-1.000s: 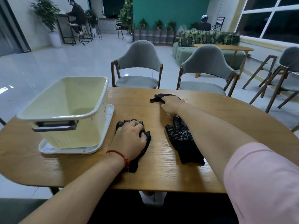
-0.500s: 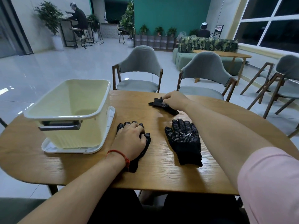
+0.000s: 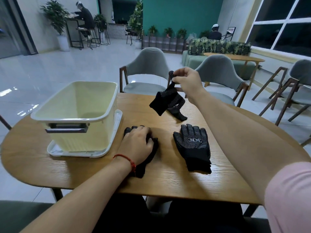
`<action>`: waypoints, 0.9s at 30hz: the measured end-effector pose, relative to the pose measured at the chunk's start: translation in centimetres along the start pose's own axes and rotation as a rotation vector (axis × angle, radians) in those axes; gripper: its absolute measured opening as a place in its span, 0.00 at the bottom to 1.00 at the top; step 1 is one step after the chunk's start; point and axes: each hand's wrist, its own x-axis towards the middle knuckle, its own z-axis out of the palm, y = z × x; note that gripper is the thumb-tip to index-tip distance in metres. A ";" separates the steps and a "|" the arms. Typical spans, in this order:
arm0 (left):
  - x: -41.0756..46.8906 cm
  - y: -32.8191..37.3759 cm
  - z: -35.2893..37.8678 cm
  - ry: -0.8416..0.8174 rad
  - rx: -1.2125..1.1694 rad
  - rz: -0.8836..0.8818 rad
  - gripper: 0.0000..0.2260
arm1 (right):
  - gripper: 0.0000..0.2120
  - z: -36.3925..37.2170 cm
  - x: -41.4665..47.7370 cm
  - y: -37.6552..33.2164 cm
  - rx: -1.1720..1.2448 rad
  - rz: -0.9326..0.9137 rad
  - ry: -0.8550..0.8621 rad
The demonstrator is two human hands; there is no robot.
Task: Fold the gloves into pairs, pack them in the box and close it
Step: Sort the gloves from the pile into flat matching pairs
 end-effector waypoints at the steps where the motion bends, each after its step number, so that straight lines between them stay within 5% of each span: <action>1: 0.0 0.0 -0.3 0.001 -0.053 -0.023 0.09 | 0.10 0.1 -0.3 -0.7 0.054 0.024 -0.038; 4: 0.0 -0.2 -1.2 0.082 -0.291 -0.100 0.11 | 0.11 0.3 -1.4 -2.0 0.145 0.064 -0.145; 11: 4.0 1.5 -3.4 0.084 -0.784 -0.330 0.43 | 0.13 0.5 -3.2 -2.6 0.393 0.106 -0.390; 14: 5.6 2.4 -3.5 -0.047 -1.063 -0.463 0.39 | 0.14 0.2 -3.7 -2.3 0.473 0.117 -0.453; 18: 6.3 3.3 -3.7 -0.184 -1.145 -0.501 0.36 | 0.13 -0.6 -3.8 -1.4 0.545 0.099 -0.459; 21: 5.8 4.6 -4.3 -0.234 -1.171 -0.481 0.18 | 0.12 -1.1 -4.0 -0.7 0.603 0.098 -0.439; 23: 5.4 5.1 -4.3 -0.144 -1.180 -0.495 0.04 | 0.12 -1.4 -4.1 -0.4 0.592 0.142 -0.387; 25: 5.5 5.3 -5.0 -0.009 -1.197 -0.501 0.03 | 0.17 -1.6 -4.0 0.1 0.473 0.233 -0.242; 27: 5.9 5.3 -6.3 0.115 -0.938 -0.357 0.06 | 0.21 -1.6 -4.2 0.5 0.275 0.324 -0.058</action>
